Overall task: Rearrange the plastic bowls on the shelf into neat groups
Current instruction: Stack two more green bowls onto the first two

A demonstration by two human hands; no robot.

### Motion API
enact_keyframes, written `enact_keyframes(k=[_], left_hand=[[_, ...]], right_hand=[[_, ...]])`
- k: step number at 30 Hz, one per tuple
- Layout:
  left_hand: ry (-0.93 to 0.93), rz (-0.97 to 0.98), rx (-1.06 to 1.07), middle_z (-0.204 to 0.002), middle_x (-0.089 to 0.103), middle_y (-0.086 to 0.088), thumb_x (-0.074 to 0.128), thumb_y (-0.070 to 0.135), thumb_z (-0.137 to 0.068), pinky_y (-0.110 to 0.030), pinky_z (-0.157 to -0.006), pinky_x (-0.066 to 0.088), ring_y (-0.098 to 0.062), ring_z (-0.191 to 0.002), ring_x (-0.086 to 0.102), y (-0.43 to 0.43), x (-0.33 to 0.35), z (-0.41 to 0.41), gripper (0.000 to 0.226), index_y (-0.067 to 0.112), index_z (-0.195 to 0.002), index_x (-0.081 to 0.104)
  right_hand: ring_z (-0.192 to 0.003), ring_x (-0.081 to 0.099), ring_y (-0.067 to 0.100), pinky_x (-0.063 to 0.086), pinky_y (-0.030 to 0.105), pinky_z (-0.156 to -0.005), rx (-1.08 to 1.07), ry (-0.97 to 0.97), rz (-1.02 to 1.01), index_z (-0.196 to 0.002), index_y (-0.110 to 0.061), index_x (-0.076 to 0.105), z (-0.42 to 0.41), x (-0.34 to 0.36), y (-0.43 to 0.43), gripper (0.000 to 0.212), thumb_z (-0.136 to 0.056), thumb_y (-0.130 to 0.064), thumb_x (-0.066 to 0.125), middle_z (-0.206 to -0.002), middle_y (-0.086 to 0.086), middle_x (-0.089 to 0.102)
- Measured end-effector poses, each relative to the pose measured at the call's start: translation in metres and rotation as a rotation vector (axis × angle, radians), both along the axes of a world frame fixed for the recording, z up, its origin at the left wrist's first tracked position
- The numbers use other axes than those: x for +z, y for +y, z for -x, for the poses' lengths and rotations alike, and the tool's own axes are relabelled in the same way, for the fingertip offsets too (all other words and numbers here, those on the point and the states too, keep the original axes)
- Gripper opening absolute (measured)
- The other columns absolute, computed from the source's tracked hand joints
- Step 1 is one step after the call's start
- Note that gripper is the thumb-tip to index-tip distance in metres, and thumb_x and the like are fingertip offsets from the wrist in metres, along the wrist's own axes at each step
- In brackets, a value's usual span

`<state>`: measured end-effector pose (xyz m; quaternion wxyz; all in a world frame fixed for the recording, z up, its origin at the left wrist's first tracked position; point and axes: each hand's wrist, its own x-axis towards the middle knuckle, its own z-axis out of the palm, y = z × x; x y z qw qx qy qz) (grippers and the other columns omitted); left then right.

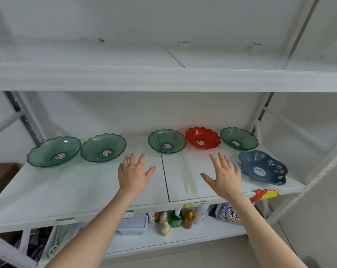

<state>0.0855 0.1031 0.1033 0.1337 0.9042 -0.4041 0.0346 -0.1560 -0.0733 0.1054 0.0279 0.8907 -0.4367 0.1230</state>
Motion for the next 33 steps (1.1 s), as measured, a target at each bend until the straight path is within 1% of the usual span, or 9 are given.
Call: enact_keyframes(k=[3,7,10,13,16,21,27,33], left_hand=[[-0.030,-0.010,-0.020,-0.152,0.035,-0.018,0.034,0.065,-0.090,-0.048,-0.110,0.031,-0.038,-0.138,0.031,-0.025,0.002,0.019,0.069,0.026,-0.147,0.030],[-0.063,0.000,-0.012,-0.149,0.038,-0.018,0.034,0.065,-0.089,-0.047,-0.107,0.034,-0.038,-0.136,0.033,-0.062,0.003,0.043,0.070,0.027,-0.148,0.030],[-0.073,0.017,0.021,-0.149,0.038,-0.019,0.035,0.065,-0.089,-0.047,-0.107,0.035,-0.038,-0.136,0.033,-0.099,0.005,0.060,0.069,0.030,-0.148,0.030],[-0.064,0.032,0.075,-0.152,0.033,-0.018,0.037,0.064,-0.089,-0.050,-0.108,0.033,-0.040,-0.138,0.029,-0.137,0.004,0.081,0.067,0.033,-0.148,0.028],[-0.067,0.031,0.139,-0.156,0.027,-0.016,0.035,0.065,-0.089,-0.052,-0.111,0.029,-0.040,-0.142,0.023,-0.176,0.001,0.105,0.069,0.034,-0.150,0.023],[-0.076,0.034,0.215,-0.158,0.022,-0.016,0.034,0.065,-0.090,-0.051,-0.112,0.026,-0.038,-0.145,0.018,-0.227,-0.003,0.136,0.071,0.031,-0.151,0.020],[-0.073,0.018,0.317,-0.156,0.027,-0.016,0.034,0.066,-0.089,-0.052,-0.112,0.026,-0.037,-0.144,0.020,-0.255,-0.014,0.142,0.072,0.030,-0.150,0.023],[-0.087,0.013,0.415,-0.154,0.031,-0.017,0.033,0.067,-0.088,-0.052,-0.111,0.026,-0.038,-0.143,0.021,-0.263,-0.032,0.125,0.077,0.026,-0.152,0.019]], right_hand=[[-0.147,0.017,0.025,0.019,0.052,-0.114,-0.039,-0.018,-0.012,-0.151,-0.031,0.006,0.027,-0.001,-0.024,0.083,-0.082,-0.075,0.024,-0.161,0.003,0.016],[-0.147,0.019,0.024,0.019,0.052,-0.114,-0.064,-0.065,-0.036,-0.152,-0.029,0.003,0.060,0.000,-0.069,0.085,-0.083,-0.073,0.028,-0.160,0.002,0.020],[-0.147,0.019,0.024,0.018,0.053,-0.114,-0.061,-0.088,-0.045,-0.152,-0.030,0.001,0.082,0.000,-0.111,0.086,-0.083,-0.073,0.030,-0.160,0.001,0.017],[-0.148,0.014,0.025,0.018,0.054,-0.114,-0.032,-0.085,-0.079,-0.151,-0.034,-0.001,0.101,-0.002,-0.160,0.085,-0.083,-0.072,0.033,-0.162,0.002,0.009],[-0.148,0.011,0.025,0.019,0.054,-0.115,0.008,-0.051,-0.070,-0.151,-0.034,-0.003,0.117,-0.003,-0.209,0.086,-0.084,-0.073,0.031,-0.162,0.002,0.004],[-0.148,0.012,0.024,0.019,0.051,-0.114,0.064,-0.023,-0.055,-0.150,-0.035,-0.009,0.145,-0.006,-0.282,0.087,-0.082,-0.076,0.027,-0.162,0.002,0.007],[-0.148,0.015,0.025,0.022,0.053,-0.113,0.063,-0.062,-0.075,-0.151,-0.030,0.000,0.161,-0.014,-0.340,0.086,-0.083,-0.072,0.029,-0.161,0.004,0.013],[-0.146,0.020,0.026,0.026,0.053,-0.111,0.024,-0.131,-0.108,-0.151,-0.029,0.008,0.156,-0.027,-0.381,0.084,-0.084,-0.070,0.036,-0.160,0.004,0.018]])
